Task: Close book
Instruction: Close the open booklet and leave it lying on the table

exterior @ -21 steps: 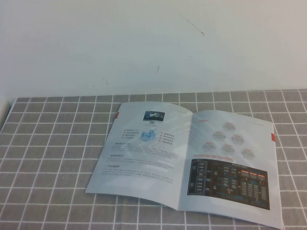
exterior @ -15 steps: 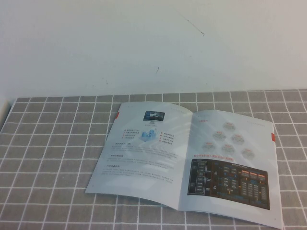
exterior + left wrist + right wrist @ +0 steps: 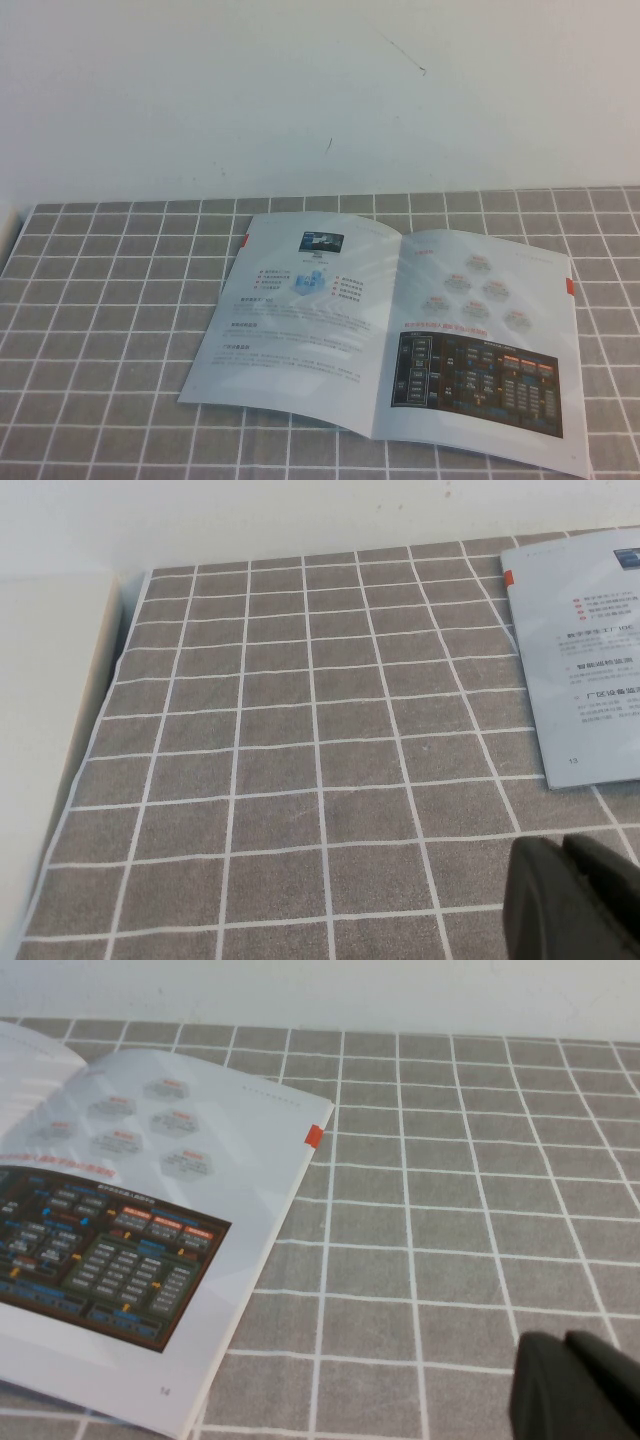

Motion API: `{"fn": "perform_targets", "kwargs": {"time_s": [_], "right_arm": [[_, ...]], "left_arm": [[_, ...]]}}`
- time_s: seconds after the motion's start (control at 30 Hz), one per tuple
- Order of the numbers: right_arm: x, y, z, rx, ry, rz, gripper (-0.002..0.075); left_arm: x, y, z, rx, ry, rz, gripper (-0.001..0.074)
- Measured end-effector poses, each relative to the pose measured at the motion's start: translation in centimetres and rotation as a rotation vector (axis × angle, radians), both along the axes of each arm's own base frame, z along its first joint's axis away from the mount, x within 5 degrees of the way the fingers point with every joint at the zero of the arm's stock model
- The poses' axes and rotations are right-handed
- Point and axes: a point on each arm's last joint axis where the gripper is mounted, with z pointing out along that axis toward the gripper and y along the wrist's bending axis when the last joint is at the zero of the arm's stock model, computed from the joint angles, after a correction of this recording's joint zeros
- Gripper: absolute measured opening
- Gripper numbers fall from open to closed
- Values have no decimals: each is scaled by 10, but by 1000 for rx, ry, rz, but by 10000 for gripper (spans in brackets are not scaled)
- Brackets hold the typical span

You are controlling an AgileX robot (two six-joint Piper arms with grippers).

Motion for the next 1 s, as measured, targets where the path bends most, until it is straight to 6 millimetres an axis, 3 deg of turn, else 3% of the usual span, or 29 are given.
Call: {"fn": "perform_targets", "kwargs": {"time_s": [0.6,0.73,1.0], "right_arm": [[2,0,1,1,-41,1,-2],[5,0,14,1,-186,2,-2],[2,1,55,-11,-642,13,-2]], "left_arm": [[1,0,2,-2,-29,3,-4],[3,1,10,-8,-130,15,-4],[0,6,52,-38,-597,65,-3]]}}
